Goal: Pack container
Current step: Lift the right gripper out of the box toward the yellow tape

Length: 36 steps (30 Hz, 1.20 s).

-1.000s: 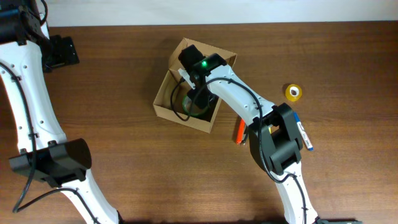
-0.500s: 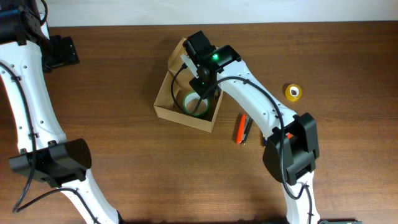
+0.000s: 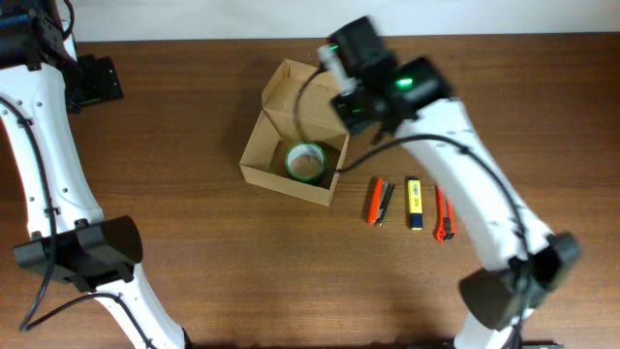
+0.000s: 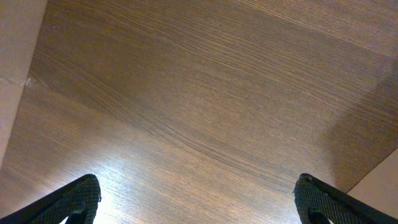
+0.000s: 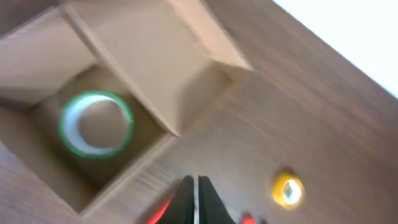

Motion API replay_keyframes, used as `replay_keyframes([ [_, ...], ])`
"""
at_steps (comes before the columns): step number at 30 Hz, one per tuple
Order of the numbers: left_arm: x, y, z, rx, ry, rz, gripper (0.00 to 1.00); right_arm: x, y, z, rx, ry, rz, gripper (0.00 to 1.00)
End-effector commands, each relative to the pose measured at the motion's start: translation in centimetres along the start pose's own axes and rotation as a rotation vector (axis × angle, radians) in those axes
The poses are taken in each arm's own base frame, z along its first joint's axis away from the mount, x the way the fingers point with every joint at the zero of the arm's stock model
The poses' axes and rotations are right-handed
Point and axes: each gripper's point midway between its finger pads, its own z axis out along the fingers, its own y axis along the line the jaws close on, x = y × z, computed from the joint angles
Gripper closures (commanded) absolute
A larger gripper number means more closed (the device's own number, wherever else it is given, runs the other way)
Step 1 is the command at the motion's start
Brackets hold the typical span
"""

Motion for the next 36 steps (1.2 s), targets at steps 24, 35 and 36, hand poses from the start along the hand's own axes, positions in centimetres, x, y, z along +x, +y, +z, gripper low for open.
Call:
replay_keyframes([
  [24,-0.3,0.2,-1.1,0.011,-0.031,0.003,0.01,20.4,-18.1,8.2,0.068,0.327,0.738,0.81],
  [35,-0.3,0.2,-1.1,0.011,-0.031,0.003,0.01,21.1,-18.4,13.3,0.063,0.354,0.756,0.58],
  [36,-0.3,0.2,-1.1,0.011,-0.031,0.003,0.01,21.3,-18.4,13.7,0.061,0.36,0.757,0.56],
])
